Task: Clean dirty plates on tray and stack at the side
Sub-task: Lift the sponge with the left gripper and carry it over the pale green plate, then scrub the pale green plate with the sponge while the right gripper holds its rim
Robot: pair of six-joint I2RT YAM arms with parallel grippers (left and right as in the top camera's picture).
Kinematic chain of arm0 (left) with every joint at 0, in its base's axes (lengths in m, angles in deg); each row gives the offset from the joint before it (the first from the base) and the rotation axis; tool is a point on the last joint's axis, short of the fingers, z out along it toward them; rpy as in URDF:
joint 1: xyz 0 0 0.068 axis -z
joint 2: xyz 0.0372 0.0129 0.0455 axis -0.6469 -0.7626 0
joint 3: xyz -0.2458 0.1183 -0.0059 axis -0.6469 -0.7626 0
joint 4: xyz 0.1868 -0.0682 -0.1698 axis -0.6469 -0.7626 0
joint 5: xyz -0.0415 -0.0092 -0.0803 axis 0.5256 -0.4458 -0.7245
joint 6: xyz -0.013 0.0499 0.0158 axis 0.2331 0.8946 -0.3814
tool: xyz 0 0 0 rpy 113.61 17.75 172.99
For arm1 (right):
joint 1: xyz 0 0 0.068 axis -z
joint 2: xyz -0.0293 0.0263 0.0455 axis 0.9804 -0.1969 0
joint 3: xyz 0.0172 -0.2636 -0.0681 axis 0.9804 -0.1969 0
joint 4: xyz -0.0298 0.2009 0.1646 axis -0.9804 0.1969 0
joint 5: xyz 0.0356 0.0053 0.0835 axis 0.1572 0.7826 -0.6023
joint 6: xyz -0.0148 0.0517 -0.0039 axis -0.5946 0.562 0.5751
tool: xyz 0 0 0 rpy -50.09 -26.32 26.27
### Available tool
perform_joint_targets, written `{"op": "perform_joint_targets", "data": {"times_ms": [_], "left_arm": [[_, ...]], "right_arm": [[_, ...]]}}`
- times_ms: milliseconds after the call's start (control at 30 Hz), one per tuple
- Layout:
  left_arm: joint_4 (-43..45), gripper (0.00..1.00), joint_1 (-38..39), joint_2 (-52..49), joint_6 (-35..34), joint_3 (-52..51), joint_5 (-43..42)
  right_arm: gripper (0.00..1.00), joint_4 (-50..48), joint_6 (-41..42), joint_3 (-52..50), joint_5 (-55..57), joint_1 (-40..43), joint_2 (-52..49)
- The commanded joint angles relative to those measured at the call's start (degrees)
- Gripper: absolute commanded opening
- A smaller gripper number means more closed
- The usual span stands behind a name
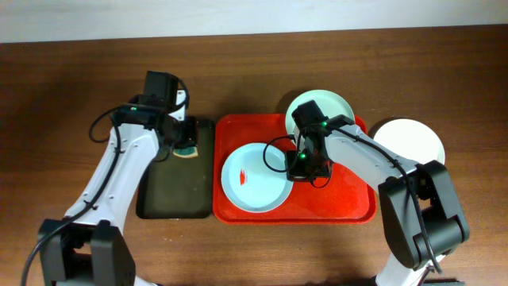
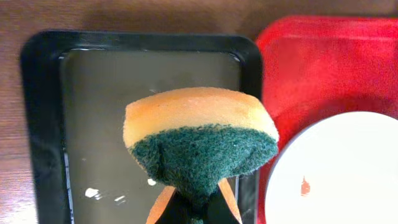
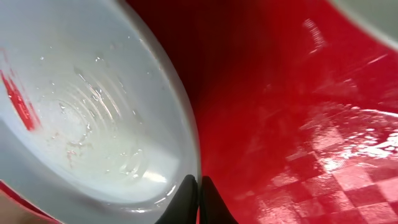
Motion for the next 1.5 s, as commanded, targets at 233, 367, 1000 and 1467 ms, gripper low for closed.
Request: {"op": "perform_joint_targets", "data": {"times_ms": [233,367,1000,1467], "left_arm": [[2.7,0.0,16.3,1.1,-3.9,1.0,-4.0],[3.0,0.0,19.2,1.1,-8.0,1.0,-2.6],[6.0,0.0,21.9,0.8,-11.0,-0.2,10.6],[8.9,0.0,21.9,0.7,-10.9,-0.5,15.6]], "right_arm": [[0.04,0.2,-0.8,-0.5,-2.0,-0.3,0.7],[0.04,0.2,-0.8,-0.5,-2.0,-0.3,0.7],[0.04,0.2,-0.8,-0.5,-2.0,-0.3,0.7],[0.04,0.1,-0.8,-0.5,-2.0,-0.3,0.7]]}}
